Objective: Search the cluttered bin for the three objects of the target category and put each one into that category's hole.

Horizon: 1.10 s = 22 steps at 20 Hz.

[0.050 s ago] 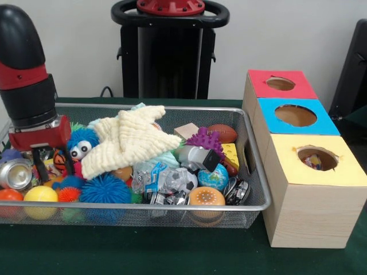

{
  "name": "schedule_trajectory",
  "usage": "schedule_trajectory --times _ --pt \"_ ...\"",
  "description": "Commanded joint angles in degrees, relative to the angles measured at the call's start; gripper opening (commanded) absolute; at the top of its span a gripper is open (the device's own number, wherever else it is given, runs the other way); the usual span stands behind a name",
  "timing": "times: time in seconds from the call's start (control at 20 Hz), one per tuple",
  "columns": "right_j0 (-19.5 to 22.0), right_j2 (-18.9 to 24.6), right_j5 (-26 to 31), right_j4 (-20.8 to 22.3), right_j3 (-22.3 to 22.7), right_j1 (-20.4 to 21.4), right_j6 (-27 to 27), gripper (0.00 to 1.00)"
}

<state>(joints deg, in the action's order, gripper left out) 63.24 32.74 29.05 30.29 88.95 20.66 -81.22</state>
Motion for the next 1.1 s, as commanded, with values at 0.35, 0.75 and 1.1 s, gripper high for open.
schedule_trajectory --times 0.35,0.75,1.1 --pt "4.5 4.3 7.3 -0.4 0.6 -3.0 8.9 1.00" --pt "4.3 4.0 6.6 1.1 0.5 -2.9 8.4 1.00" --pt "3.0 2.7 5.8 2.7 0.0 -2.3 7.9 1.00"
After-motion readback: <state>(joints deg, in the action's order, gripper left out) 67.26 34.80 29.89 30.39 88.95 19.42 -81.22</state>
